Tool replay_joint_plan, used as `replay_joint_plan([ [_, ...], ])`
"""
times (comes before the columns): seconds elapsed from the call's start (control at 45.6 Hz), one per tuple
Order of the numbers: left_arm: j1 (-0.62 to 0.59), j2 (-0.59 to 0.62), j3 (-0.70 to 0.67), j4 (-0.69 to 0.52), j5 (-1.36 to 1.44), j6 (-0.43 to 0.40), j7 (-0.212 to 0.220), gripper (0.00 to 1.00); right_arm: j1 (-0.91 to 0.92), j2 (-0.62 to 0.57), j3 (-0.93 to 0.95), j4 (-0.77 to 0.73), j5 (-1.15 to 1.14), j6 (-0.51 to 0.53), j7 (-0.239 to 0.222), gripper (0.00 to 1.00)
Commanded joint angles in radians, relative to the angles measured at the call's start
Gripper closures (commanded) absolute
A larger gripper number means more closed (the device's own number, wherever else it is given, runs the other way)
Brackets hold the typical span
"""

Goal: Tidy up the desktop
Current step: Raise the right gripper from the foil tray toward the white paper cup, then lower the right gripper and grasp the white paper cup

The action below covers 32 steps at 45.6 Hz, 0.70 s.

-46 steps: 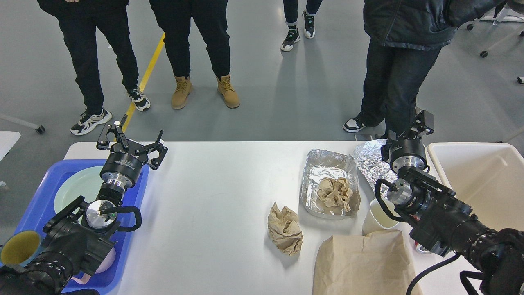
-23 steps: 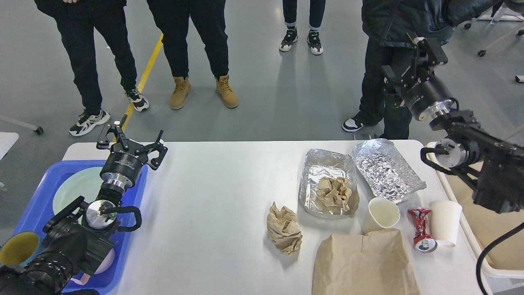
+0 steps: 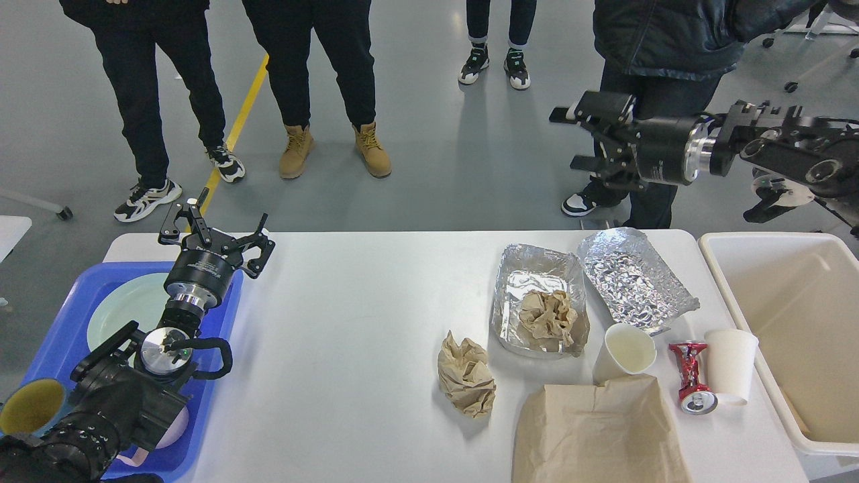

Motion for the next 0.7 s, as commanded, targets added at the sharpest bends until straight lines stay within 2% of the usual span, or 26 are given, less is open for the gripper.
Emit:
replay_joint_plan([
  [0.0,0.000,0.000,0.000,0.000,0.000,-0.001,0.000,0.04,0.133,0.096,-0.246,0.002,0.009,0.067,-0.022,0.00],
  [0.131,0.000,0.000,0.000,0.000,0.000,-0.001,-0.001,0.04,0.258,0.168,-0.435,0.031,0.009,0.265,-0.021,0.00],
  [0.219,0.000,0.000,0.000,0.000,0.000,-0.001,-0.001,0.04,0.302,0.209,-0.487,0.091,0.011,0.375,-0.021,0.00],
  [0.351,0.000,0.000,0.000,0.000,0.000,-0.001,-0.001,0.04,0.351,0.208,-0.481,0.147,0.012,0.383,-0.021,0.00],
  [0.679,0.000,0.000,0.000,0.000,0.000,-0.001,-0.001,0.04,0.431,0.214,-0.522,0.176,0.050,0.383,-0.021,0.00],
])
